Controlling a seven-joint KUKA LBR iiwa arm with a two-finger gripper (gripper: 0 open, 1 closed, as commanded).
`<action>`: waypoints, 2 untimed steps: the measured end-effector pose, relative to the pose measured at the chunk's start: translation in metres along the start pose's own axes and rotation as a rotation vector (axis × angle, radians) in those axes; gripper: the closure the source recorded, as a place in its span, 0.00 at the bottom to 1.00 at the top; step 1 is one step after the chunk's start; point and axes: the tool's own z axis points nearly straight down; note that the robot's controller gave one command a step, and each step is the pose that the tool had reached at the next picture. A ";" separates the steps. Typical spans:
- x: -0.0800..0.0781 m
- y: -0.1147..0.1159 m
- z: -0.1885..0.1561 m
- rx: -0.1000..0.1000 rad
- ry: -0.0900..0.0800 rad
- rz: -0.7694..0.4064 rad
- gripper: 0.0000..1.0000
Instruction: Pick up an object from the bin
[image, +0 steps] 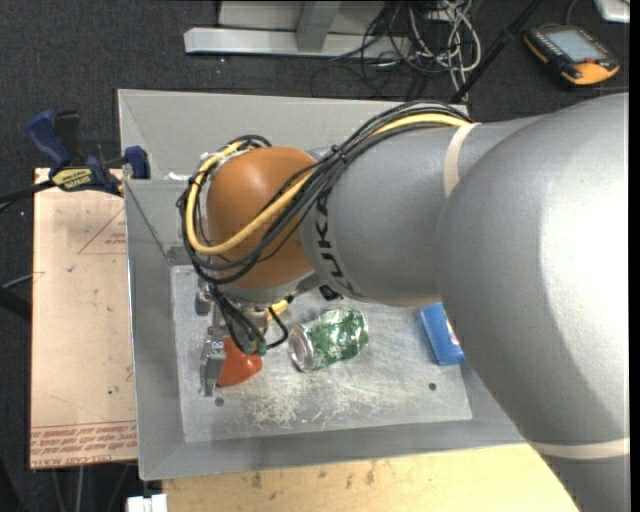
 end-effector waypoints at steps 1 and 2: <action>0.009 -0.032 0.006 -0.002 -0.001 -0.244 0.00; 0.028 -0.056 -0.008 0.000 0.001 -0.373 0.00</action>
Offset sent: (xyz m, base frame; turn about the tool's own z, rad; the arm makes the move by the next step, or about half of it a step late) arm -0.0312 -0.0567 0.0108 -0.3690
